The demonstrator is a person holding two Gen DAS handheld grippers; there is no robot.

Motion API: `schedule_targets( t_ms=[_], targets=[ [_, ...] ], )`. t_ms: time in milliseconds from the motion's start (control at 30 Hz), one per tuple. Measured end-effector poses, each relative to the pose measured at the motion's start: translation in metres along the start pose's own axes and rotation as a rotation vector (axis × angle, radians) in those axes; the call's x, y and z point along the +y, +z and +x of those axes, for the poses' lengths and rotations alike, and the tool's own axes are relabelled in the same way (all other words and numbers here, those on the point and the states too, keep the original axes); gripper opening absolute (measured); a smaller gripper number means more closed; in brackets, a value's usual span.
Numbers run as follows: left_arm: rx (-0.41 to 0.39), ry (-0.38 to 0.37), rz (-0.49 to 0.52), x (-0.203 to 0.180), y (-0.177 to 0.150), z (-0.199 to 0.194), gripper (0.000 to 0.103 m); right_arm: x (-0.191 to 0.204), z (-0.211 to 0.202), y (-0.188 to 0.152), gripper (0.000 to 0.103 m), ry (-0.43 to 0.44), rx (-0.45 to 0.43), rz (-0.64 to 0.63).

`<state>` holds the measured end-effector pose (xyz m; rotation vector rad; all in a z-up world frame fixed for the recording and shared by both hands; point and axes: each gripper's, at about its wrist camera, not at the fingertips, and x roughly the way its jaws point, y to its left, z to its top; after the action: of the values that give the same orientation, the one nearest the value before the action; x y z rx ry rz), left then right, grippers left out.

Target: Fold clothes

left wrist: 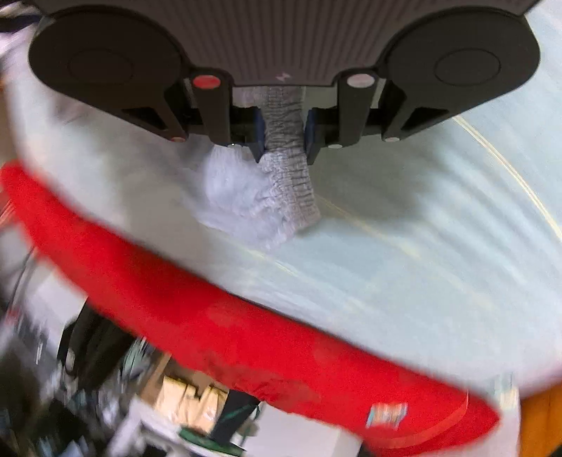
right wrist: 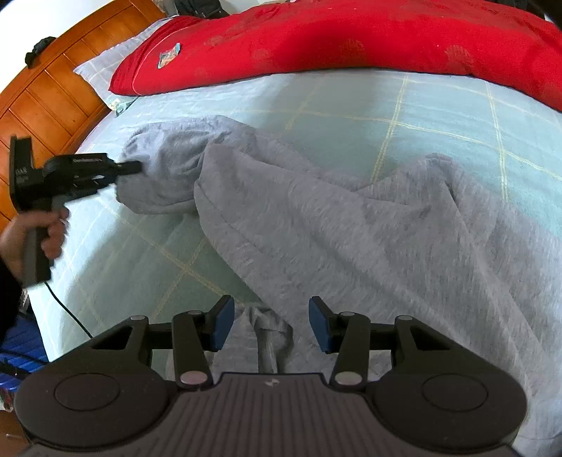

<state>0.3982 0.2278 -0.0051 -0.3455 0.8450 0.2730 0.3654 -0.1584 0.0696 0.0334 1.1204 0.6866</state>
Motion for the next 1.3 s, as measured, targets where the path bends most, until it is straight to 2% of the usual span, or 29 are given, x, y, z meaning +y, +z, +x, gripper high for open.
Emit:
schedule_targets(
  t_ms=[67, 100, 133, 200, 267, 367, 500, 567, 633, 900, 967, 1000, 1033, 1067, 1100, 1300],
  targets=[
    [0.041, 0.038, 0.046, 0.002, 0.004, 0.002, 0.023, 0.002, 0.003, 0.001, 0.053, 0.004, 0.003, -0.005],
    [0.055, 0.035, 0.033, 0.006, 0.003, 0.003, 0.028, 0.003, 0.004, 0.002, 0.053, 0.005, 0.004, -0.009],
    [0.067, 0.026, 0.008, 0.010, 0.000, 0.004, 0.034, 0.004, 0.006, 0.003, 0.053, 0.006, 0.006, -0.014],
    [0.073, 0.012, -0.046, 0.019, -0.006, 0.002, 0.037, 0.007, 0.007, 0.004, 0.053, 0.007, 0.009, -0.024],
    [0.046, 0.017, -0.124, 0.026, -0.013, -0.004, 0.042, 0.011, 0.008, 0.006, 0.053, 0.006, 0.012, -0.036],
    [0.027, -0.030, -0.353, 0.050, -0.035, -0.010, 0.054, 0.011, 0.009, 0.007, 0.054, 0.002, 0.015, -0.040],
    [0.105, -0.217, -0.717, 0.076, -0.084, 0.011, 0.057, 0.009, 0.013, 0.009, 0.055, 0.012, 0.020, -0.017],
    [0.126, -0.248, -0.815, 0.078, -0.101, 0.025, 0.057, 0.010, 0.016, 0.009, 0.055, 0.021, 0.023, -0.010],
    [0.090, -0.278, -0.867, 0.078, -0.108, 0.033, 0.059, 0.012, 0.019, 0.010, 0.055, 0.030, 0.026, -0.009],
    [-0.004, -0.348, -0.875, 0.074, -0.085, 0.072, 0.060, 0.017, 0.028, 0.013, 0.055, 0.026, 0.036, -0.015],
    [-0.032, -0.361, -0.883, 0.072, -0.080, 0.080, 0.056, 0.019, 0.029, 0.013, 0.055, 0.024, 0.034, -0.013],
    [-0.034, -0.349, -0.869, 0.070, -0.078, 0.081, 0.051, 0.020, 0.030, 0.013, 0.055, 0.019, 0.033, -0.013],
    [-0.033, -0.331, -0.849, 0.069, -0.076, 0.082, 0.028, 0.020, 0.031, 0.012, 0.055, 0.014, 0.036, -0.013],
    [-0.031, -0.313, -0.830, 0.067, -0.073, 0.083, 0.015, 0.020, 0.031, 0.012, 0.055, 0.007, 0.036, -0.012],
    [-0.019, -0.286, -0.802, 0.065, -0.070, 0.085, 0.007, 0.020, 0.031, 0.012, 0.055, -0.001, 0.036, -0.011],
    [-0.075, -0.172, -0.575, 0.069, -0.030, 0.053, 0.006, 0.007, 0.022, 0.015, 0.055, -0.059, 0.024, -0.006]
  ],
)
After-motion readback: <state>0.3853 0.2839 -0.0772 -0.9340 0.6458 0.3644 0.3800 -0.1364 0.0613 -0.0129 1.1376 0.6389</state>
